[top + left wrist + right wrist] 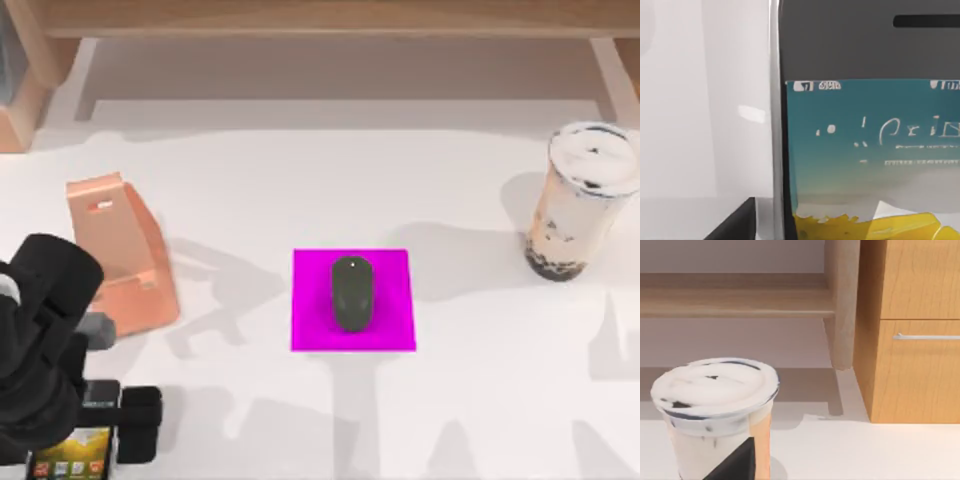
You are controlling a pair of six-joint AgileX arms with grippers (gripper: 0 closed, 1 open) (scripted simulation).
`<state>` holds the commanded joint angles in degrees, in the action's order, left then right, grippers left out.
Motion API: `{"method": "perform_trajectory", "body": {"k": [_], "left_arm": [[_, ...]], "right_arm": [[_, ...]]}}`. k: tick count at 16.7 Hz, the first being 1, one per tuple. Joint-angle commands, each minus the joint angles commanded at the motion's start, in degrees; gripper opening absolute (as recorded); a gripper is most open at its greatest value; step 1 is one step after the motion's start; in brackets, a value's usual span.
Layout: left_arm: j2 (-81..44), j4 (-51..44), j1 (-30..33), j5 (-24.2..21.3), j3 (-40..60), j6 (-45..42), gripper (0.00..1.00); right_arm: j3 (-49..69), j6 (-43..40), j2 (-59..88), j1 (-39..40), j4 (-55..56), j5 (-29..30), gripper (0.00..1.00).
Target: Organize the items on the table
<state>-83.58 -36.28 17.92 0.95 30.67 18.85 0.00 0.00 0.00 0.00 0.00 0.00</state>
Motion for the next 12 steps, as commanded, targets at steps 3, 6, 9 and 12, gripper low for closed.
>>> {"method": "perform_trajectory", "body": {"k": [3, 6, 9, 12], "left_arm": [[0.0, 0.0, 0.0, 0.0, 0.0, 0.0, 0.32], [0.0, 0.0, 0.0, 0.0, 0.0, 0.0, 0.10], [0.0, 0.0, 0.0, 0.0, 0.0, 0.0, 0.00], [0.0, 0.0, 0.0, 0.0, 0.0, 0.0, 0.00]], "right_arm": [[0.0, 0.0, 0.0, 0.0, 0.0, 0.0, 1.00], [0.0, 0.0, 0.0, 0.0, 0.0, 0.0, 1.00], [0.0, 0.0, 0.0, 0.0, 0.0, 0.0, 1.00], [0.0, 0.0, 0.0, 0.0, 0.0, 0.0, 1.00]]}}
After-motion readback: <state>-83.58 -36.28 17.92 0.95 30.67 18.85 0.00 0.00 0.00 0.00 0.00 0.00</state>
